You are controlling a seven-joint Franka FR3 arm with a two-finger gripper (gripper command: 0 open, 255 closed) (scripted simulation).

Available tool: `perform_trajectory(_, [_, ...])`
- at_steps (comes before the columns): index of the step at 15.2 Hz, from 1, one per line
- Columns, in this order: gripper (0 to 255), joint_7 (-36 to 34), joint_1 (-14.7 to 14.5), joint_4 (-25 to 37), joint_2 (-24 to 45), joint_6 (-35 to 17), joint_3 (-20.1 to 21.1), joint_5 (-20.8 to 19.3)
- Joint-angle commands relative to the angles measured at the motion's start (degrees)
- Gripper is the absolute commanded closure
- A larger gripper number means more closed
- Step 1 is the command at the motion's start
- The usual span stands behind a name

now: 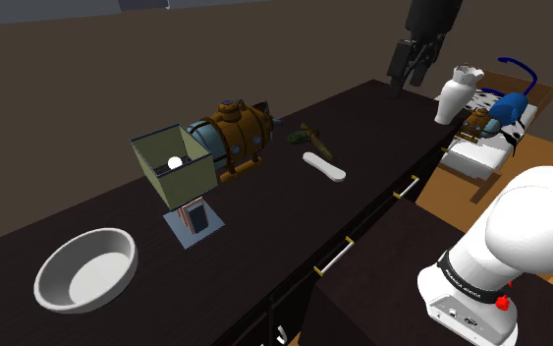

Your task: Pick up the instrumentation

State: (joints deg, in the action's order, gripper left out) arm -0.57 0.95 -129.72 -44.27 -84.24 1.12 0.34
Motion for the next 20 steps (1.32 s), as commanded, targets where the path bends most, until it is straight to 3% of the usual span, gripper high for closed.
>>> perform_trajectory(1, [0,0.0,0.0,0.0,0.0,0.0,0.0,0.0])
perform_trajectory(11, [0,4.52,1.63,-11.22,8.03,-19.58,-4.45,-2.57])
perform_trajectory(20, [0,8.75,2.81,-14.51,22.58,-37.75,-8.57,-3.51])
